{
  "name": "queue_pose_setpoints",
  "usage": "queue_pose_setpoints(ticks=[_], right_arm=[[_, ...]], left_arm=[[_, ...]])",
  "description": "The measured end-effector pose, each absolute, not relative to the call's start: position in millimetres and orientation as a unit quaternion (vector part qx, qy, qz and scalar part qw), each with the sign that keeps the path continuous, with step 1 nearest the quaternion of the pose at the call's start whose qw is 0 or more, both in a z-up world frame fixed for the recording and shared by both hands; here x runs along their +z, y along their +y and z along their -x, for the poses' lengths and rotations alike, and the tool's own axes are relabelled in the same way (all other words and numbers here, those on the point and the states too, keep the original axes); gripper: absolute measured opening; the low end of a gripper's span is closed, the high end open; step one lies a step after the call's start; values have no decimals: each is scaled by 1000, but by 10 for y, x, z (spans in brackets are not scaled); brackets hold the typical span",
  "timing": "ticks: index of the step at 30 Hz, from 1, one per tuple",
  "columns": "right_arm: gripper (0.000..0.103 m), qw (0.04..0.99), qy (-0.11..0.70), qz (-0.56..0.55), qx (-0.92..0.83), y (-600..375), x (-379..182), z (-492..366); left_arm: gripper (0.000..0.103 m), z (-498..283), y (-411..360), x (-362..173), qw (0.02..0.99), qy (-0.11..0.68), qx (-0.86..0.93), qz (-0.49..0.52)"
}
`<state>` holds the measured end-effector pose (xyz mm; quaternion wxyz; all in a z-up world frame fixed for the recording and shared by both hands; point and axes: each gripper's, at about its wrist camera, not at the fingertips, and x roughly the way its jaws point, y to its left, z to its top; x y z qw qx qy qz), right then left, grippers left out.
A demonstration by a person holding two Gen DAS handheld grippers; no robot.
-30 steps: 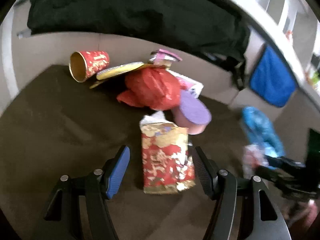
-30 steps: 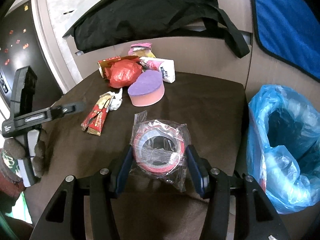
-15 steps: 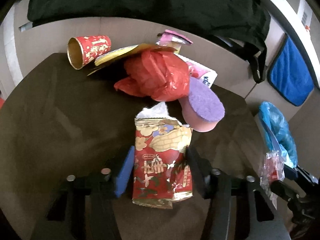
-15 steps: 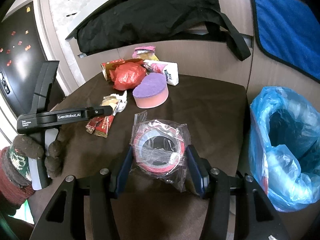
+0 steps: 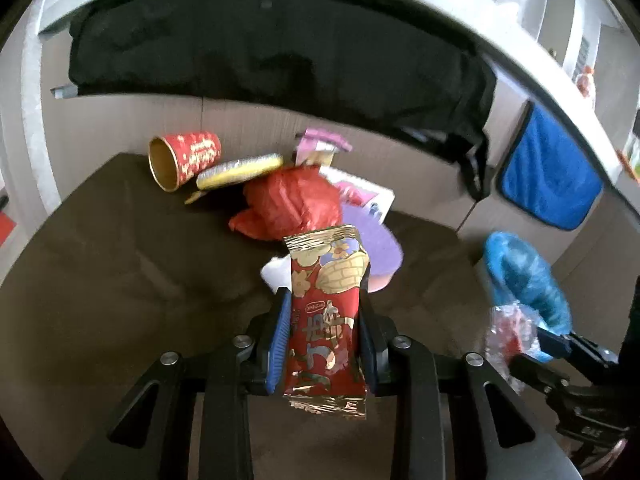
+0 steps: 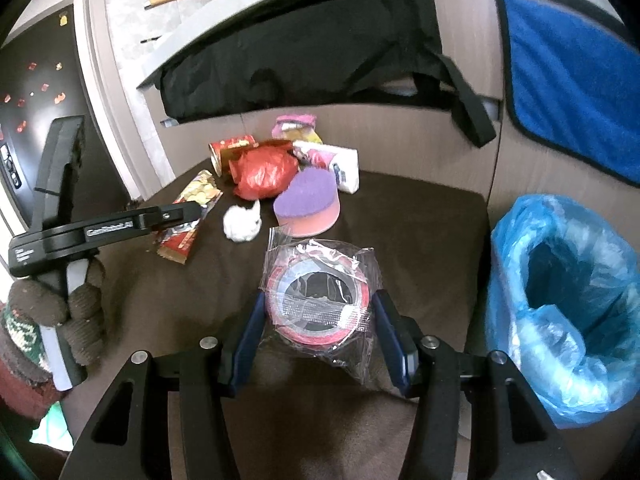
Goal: Collect trash
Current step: 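Grasp the red snack packet with the left tool while the right tool holds the tape roll, then carry both tools over the blue-bagged bin and open both to drop items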
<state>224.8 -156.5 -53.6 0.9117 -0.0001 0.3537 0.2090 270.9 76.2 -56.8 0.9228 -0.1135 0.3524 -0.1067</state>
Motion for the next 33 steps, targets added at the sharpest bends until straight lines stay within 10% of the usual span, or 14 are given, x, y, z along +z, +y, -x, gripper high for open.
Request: queue_pose_setpoints(ticks=[16, 33], right_arm=[[51, 958, 237, -17, 162, -2072, 533, -1994], [51, 975, 216, -29, 40, -3253, 569, -1900]], left_arm=[[32, -2091, -69, 550, 964, 215, -150, 49], [32, -2483, -1515, 398, 936, 232, -263, 23]])
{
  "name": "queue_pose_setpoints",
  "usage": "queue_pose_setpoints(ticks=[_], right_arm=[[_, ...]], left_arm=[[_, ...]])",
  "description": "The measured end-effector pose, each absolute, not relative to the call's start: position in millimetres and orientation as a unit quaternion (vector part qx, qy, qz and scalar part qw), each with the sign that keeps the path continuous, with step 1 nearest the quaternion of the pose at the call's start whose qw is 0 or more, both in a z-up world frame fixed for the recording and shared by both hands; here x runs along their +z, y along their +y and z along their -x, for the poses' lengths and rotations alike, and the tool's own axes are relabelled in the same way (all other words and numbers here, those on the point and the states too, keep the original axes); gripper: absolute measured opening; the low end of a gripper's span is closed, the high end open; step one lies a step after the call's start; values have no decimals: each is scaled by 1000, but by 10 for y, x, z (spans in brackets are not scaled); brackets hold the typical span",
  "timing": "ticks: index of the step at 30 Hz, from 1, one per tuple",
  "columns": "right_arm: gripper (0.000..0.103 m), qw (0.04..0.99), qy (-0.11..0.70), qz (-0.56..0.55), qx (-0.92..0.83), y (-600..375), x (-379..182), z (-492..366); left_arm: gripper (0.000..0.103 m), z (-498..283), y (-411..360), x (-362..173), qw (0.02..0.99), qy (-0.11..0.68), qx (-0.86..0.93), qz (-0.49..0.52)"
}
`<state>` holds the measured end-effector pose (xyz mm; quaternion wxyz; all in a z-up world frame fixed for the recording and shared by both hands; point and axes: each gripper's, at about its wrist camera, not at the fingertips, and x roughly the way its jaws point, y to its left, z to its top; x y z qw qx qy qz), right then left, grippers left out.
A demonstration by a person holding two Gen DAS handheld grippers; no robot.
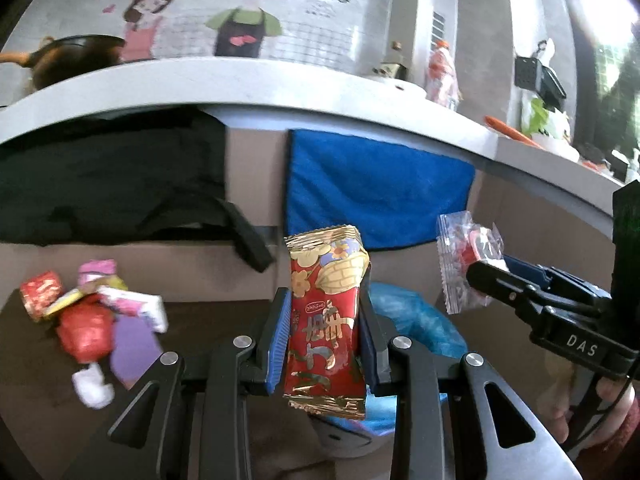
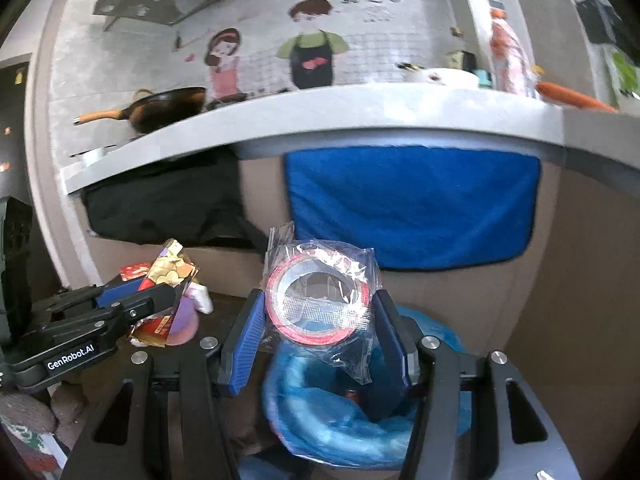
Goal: Collect trash
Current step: 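Carry both tools over the blue-bagged bin and open both to drop items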
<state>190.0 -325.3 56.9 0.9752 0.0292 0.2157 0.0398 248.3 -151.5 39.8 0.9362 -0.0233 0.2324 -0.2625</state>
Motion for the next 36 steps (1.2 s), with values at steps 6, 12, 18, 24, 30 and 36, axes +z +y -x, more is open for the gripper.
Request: queue_pose_setpoints(ticks=[6, 12, 18, 24, 30, 36], right_arm=[[51, 972, 230, -38, 21, -3499, 372, -2099], [51, 967, 248, -61, 15, -3678, 170, -2276], [51, 962, 262, -72, 10, -3793, 26, -2372], [51, 959, 277, -66, 2, -3825, -107, -2477], [51, 954, 291, -67, -3, -3870, -263, -2582], [66, 952, 296, -77, -20, -3983, -391, -2615]], left_arm=[[32, -2717, -1833, 217, 925, 253, -283, 17], [32, -2946, -2010, 15, 912, 286, -293, 29], [32, -3110, -2146, -149, 903, 310, -295, 33], [32, -3176, -2243, -239, 902, 315, -295, 17], [34, -3284, -2332, -334, 895, 323, -307, 13], [59, -3459, -2289, -435, 881, 340, -328, 43]])
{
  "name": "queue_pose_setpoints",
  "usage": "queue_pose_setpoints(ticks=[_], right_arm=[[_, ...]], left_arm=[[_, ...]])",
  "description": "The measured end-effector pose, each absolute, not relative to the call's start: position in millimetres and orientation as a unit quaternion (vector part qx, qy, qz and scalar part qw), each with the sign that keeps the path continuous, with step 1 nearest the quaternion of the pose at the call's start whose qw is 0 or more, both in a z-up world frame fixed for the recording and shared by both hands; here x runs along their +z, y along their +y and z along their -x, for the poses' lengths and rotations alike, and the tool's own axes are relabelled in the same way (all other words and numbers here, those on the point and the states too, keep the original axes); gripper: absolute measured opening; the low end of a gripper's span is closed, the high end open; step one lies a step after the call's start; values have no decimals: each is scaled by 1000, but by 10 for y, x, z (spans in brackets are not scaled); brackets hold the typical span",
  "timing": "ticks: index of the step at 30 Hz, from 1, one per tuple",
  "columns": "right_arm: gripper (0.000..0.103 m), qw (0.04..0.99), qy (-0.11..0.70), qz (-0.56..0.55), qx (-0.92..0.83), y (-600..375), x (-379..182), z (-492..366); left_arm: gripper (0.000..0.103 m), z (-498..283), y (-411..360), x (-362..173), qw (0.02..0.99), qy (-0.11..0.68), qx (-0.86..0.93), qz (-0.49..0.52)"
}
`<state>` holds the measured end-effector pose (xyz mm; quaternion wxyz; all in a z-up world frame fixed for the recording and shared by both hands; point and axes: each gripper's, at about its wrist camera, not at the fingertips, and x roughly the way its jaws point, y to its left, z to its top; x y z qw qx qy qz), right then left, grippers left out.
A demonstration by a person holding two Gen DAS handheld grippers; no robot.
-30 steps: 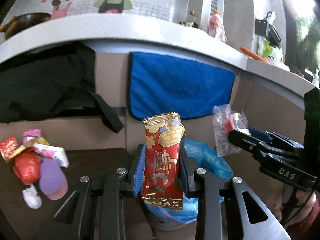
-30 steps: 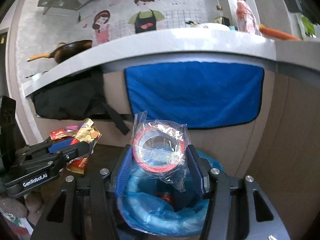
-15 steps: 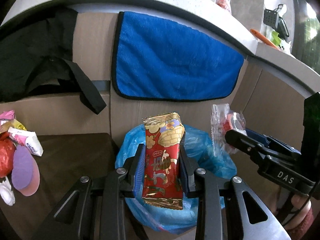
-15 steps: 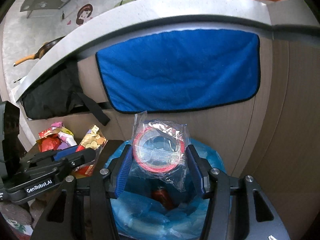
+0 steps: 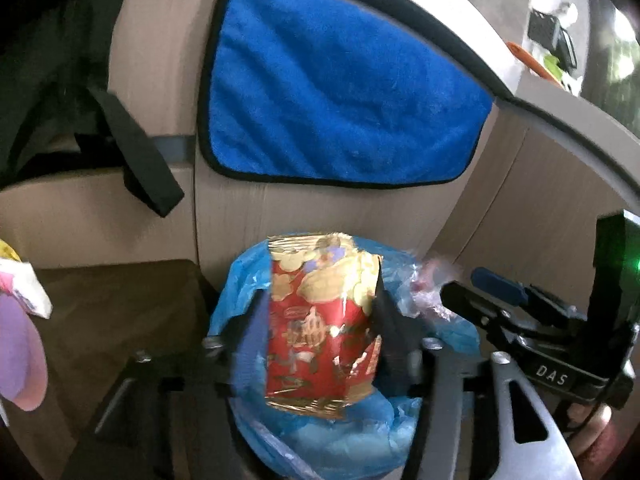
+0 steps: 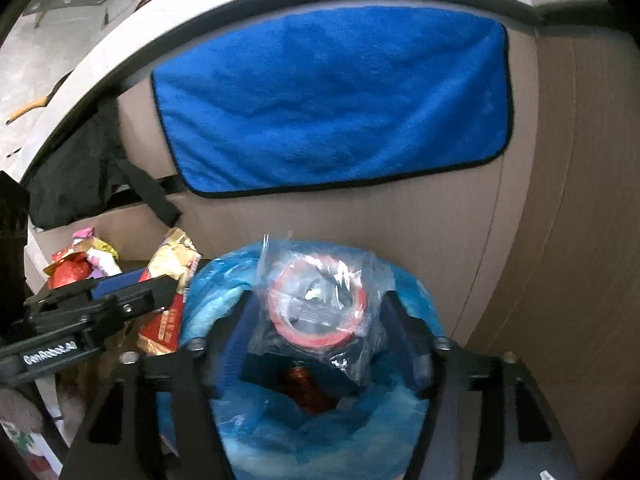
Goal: Collect trash
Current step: 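Carry both tools over the blue-bagged bin and open both to drop items, then move both tools back over the trash pile on the table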
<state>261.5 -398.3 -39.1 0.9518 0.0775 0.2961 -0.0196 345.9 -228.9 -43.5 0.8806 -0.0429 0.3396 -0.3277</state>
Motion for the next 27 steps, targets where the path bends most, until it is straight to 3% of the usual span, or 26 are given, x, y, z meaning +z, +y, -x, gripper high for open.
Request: queue_pose_setpoints(ticks=[4, 12, 27], right_arm=[[68, 955, 283, -87, -24, -4047, -381, -2533], [68, 957, 272, -94, -30, -4005, -269, -2406], [69, 967, 253, -6, 27, -2923, 166, -2266]], left_arm=[[68, -3536, -2188, -455, 875, 353, -324, 69], [68, -3444, -1915, -327, 882, 346, -310, 85], [68, -3037, -98, -199, 937, 308, -145, 84]])
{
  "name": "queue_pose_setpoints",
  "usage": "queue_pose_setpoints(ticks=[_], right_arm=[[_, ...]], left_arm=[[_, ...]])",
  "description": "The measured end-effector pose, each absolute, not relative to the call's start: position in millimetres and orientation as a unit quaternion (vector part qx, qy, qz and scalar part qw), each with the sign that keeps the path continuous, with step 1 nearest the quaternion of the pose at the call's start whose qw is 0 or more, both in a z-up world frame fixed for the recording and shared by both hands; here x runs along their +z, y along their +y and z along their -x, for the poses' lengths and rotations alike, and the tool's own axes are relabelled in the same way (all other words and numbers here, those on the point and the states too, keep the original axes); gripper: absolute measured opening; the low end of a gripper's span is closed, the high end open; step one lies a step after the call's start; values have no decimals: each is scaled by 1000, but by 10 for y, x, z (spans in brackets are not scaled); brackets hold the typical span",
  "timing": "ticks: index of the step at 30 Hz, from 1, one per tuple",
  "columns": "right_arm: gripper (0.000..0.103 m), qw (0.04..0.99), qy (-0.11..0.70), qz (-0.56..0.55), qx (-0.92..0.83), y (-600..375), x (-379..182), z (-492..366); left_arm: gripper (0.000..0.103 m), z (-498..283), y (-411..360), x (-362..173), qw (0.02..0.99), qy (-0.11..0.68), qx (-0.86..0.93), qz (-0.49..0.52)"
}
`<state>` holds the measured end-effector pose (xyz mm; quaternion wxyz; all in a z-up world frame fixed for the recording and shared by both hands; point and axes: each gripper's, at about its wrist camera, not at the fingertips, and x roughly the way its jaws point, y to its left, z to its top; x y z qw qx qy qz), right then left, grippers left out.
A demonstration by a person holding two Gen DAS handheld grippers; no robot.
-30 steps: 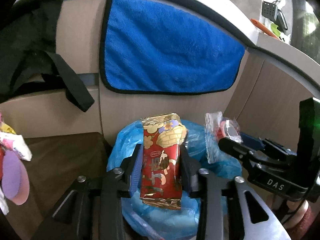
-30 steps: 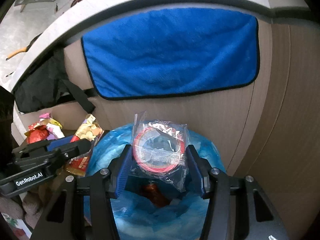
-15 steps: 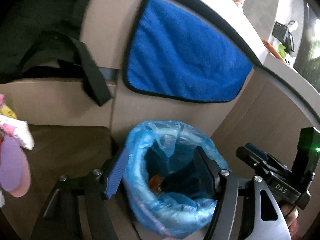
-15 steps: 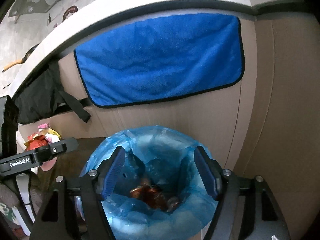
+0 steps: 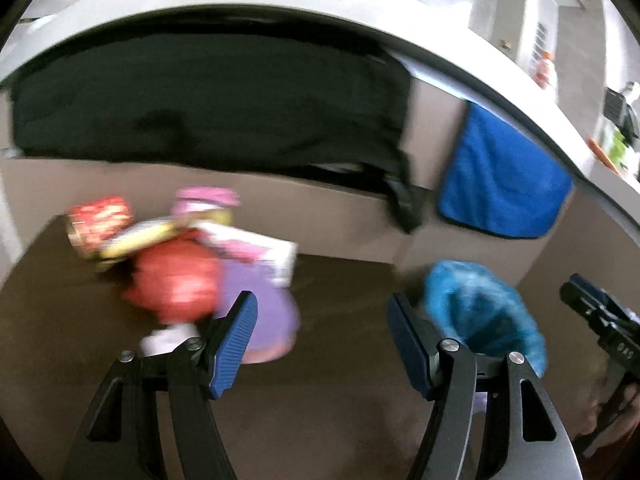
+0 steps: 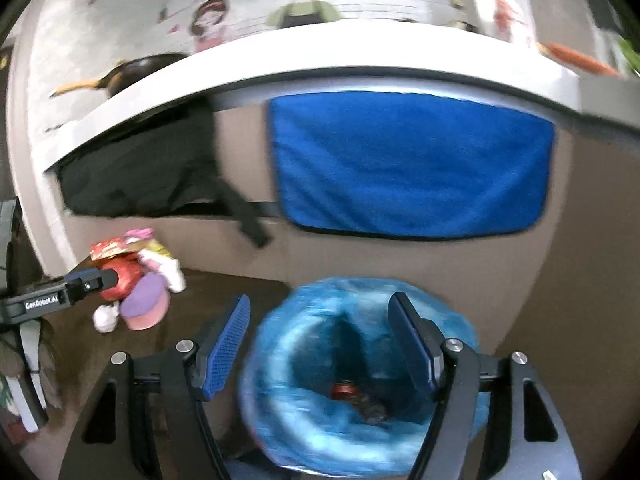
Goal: Collect trash
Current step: 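Move both tools back over the trash pile on the table, then grasp the red paper cup with the left tool while the right tool grasps the yellow cardboard packet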
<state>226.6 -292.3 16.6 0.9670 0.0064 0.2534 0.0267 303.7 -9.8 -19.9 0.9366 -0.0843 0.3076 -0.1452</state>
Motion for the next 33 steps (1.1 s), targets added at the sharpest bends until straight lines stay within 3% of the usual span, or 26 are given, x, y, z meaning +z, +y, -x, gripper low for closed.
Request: queue_pose_setpoints(ticks=[12, 16, 23, 29, 30, 31, 33], right_arm=[[69, 944, 300, 3, 135, -1646, 215, -2689], [69, 939, 312, 17, 145, -1377, 199, -2855], [69, 925, 344, 12, 159, -1083, 21, -3194], [69, 918, 360, 46, 158, -920, -119, -3317], [69, 917, 363, 48, 159, -898, -142, -3338], [69, 916, 365, 49, 160, -879, -154, -3356], [69, 913, 370, 52, 164, -841, -182, -3396]], left_arm=[[68, -3140, 1484, -329, 948, 288, -100, 89], [68, -3583, 2044, -438, 924, 313, -97, 199], [67, -4272, 2326, -755, 893, 335, -71, 293], [66, -4742, 2290, -968, 881, 355, -67, 305], [61, -4797, 2293, -998, 873, 360, -81, 319], [40, -4818, 2291, -1003, 870, 361, -88, 324], [9, -4807, 2244, -964, 875, 363, -88, 307]])
